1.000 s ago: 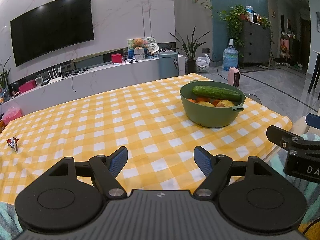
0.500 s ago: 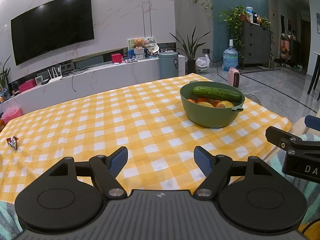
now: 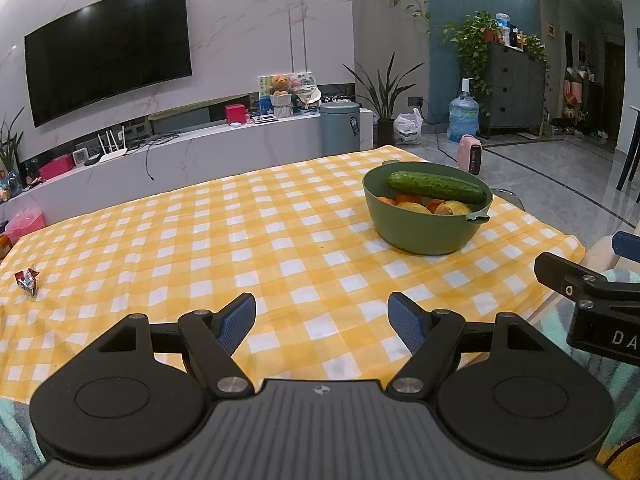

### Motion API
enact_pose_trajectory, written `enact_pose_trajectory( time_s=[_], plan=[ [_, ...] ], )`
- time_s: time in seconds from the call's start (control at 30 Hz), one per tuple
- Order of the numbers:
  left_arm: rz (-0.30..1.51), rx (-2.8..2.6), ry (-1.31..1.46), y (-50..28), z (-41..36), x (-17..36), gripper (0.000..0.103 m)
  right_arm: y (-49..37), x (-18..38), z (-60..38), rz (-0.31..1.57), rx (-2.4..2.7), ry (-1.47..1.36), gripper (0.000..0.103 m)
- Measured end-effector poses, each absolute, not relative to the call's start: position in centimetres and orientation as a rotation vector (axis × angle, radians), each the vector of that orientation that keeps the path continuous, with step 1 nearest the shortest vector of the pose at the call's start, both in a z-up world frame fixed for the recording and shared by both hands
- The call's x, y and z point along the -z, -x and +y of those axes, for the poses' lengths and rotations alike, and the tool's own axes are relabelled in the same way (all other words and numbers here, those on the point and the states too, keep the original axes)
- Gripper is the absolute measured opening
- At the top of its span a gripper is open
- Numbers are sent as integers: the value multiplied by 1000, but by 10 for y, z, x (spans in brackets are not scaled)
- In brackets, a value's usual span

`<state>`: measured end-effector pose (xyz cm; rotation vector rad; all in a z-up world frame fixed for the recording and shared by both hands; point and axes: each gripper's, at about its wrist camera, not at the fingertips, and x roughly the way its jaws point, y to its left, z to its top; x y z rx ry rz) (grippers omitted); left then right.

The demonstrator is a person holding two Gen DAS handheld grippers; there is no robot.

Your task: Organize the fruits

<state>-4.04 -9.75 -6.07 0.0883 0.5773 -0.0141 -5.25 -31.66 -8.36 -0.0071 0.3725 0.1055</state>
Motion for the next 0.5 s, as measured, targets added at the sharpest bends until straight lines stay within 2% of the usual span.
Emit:
enact_pose_trajectory(
  time_s=[0.5],
  plan=[
    [582, 8, -85, 42, -99, 61, 88, 53, 84, -317, 372, -106, 7, 96]
  ],
)
